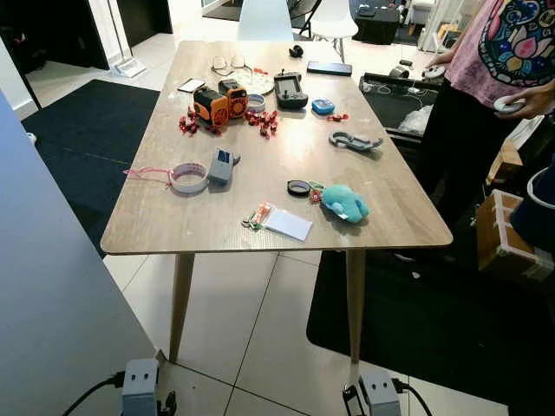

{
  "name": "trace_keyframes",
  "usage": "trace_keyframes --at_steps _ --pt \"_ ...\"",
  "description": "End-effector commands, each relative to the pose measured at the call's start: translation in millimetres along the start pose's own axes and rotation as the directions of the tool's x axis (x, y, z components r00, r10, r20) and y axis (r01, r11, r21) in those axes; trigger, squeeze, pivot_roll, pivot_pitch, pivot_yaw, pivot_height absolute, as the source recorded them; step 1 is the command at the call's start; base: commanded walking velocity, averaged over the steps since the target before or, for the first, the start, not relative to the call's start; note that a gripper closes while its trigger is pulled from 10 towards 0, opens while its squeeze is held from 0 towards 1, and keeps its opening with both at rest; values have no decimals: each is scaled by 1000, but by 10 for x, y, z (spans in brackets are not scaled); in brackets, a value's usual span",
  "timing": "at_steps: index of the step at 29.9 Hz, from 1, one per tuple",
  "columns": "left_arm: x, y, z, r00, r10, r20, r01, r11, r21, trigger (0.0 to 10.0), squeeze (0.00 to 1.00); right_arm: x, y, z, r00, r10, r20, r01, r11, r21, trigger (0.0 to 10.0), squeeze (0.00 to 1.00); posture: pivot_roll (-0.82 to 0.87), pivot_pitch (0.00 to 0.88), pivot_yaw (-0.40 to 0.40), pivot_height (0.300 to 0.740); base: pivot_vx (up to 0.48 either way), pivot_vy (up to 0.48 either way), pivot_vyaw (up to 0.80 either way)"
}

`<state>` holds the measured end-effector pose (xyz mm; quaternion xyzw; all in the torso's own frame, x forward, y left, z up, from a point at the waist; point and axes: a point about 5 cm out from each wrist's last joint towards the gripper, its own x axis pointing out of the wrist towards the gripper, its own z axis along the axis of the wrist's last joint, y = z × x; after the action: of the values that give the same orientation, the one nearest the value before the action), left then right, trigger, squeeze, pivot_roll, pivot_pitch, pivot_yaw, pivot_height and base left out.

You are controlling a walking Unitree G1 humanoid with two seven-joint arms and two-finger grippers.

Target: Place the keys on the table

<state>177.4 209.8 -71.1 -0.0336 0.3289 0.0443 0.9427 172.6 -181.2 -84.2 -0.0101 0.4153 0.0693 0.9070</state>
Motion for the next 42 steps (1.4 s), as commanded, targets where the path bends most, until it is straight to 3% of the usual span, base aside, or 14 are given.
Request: trace_keyframes --at_steps 1,13,34,42 --pt "-28 9 -47 1000 4 -7 -4 1000 -1 10000 0 -20 -7 -70 1000 -3 -26 4 1000 4 10000 0 30 93 1 740 0 0 0" --pt "-40 -28 -56 1000 -27 0 27 1000 5 10000 0 -14 10 -63 1000 1 -25 -1 1000 0 10000 0 32 102 1 740 0 0 0" --pt "-50 -49 -49 999 -38 17 38 999 -5 10000 0 -7 13 -48 1000 1 -25 -1 1000 1 10000 0 36 111 -1 740 364 0 0" --pt "-58 -23 -60 1000 -19 12 19 1000 -20 10000 0 -5 17 -43 1000 3 -23 -3 1000 1 10000 0 35 113 -1 740 30 0 0"
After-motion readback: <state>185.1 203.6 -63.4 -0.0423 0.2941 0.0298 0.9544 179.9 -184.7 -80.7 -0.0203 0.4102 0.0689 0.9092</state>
